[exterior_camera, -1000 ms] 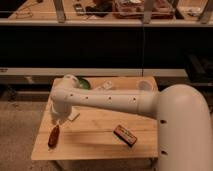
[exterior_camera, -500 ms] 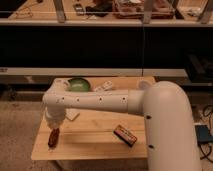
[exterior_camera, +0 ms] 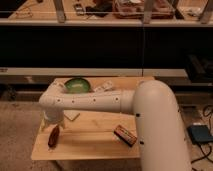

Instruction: Drag the pepper across the table

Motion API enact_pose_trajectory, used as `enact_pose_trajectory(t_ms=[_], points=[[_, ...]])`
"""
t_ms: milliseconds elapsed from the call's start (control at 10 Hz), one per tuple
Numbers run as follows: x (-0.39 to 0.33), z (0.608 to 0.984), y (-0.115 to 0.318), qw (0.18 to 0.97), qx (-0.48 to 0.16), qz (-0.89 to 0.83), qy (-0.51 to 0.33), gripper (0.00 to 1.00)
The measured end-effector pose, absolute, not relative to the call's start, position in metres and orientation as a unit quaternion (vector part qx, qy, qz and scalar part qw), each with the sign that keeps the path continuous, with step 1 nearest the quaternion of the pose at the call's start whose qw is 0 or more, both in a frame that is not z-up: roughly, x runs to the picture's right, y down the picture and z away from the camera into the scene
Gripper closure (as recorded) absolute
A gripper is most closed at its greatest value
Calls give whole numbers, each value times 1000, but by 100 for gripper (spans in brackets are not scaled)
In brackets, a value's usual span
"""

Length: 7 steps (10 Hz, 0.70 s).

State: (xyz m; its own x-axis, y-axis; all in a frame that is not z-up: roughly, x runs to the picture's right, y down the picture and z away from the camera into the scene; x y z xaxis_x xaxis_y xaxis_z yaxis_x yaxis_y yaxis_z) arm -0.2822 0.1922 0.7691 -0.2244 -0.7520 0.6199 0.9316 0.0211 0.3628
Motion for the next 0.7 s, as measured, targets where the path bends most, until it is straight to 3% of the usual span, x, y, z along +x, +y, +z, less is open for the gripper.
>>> enact_pose_trajectory(t_ms=[700], points=[[-283, 792, 208, 615, -139, -684, -367, 20]])
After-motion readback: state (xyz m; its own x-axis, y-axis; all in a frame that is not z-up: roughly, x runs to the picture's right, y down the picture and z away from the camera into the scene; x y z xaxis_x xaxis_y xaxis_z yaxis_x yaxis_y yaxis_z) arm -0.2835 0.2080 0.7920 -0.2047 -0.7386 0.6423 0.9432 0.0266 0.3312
